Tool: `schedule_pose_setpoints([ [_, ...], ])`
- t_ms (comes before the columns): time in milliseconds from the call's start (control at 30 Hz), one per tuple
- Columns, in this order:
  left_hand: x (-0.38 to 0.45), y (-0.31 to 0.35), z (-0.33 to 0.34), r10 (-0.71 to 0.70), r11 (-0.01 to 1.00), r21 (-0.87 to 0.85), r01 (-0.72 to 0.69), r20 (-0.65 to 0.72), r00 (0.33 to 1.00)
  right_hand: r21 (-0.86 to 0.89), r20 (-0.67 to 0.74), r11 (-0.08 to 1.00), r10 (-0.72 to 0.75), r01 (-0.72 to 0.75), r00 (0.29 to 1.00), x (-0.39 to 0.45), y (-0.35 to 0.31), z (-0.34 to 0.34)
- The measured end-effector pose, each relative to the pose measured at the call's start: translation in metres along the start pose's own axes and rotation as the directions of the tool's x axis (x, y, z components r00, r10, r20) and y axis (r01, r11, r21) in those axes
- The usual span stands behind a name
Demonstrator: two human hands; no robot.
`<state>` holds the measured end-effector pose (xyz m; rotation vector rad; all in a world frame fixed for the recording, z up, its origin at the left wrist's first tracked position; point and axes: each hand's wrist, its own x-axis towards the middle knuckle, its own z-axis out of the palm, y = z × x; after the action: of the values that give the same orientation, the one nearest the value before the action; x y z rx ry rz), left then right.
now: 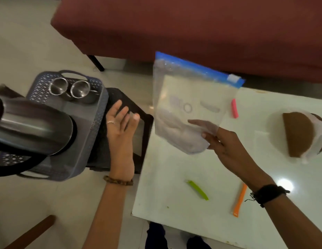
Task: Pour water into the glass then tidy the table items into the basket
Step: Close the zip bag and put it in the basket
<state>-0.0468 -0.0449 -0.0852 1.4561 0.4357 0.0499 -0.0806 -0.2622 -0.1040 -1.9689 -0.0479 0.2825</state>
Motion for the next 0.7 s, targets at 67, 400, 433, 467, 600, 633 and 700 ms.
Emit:
schedule_pose_setpoints([
  [67, 0.007, -0.003, -0.019, 0.023, 0.998, 0.053, -0.023, 0.002, 1.0, 0.015, 0.014, 0.999, -0.05, 0.049, 0.999, 0.022, -0.018, 0.015],
  [400, 0.071, 0.015, -0.103, 0.175, 0.984, 0.051, -0.172, -0.055, 0.983, -0.165, 0.125, 0.908, -0.369, 0.386, 0.921, 0.155, -0.111, 0.13],
  [433, 0.079, 0.016, -0.109, 0.191, 0.981, 0.054, -0.187, -0.082, 0.978, -0.169, 0.146, 0.899, -0.383, 0.404, 0.912, 0.168, -0.116, 0.142],
  [467, 0.085, 0.015, -0.114, 0.197, 0.98, 0.058, -0.192, -0.106, 0.975, -0.178, 0.166, 0.894, -0.386, 0.412, 0.908, 0.178, -0.117, 0.152],
  [600, 0.114, 0.005, -0.131, 0.088, 0.996, 0.004, -0.088, -0.146, 0.985, -0.256, 0.335, 0.874, -0.322, 0.414, 0.886, 0.214, -0.113, 0.196],
  [633, 0.12, 0.003, -0.133, 0.022, 0.998, -0.053, -0.029, -0.144, 0.989, -0.248, 0.361, 0.872, -0.322, 0.423, 0.875, 0.22, -0.111, 0.204],
  [700, 0.135, -0.003, -0.138, -0.109, 0.979, -0.188, 0.079, -0.152, 0.982, -0.217, 0.381, 0.888, -0.305, 0.405, 0.873, 0.23, -0.108, 0.22],
])
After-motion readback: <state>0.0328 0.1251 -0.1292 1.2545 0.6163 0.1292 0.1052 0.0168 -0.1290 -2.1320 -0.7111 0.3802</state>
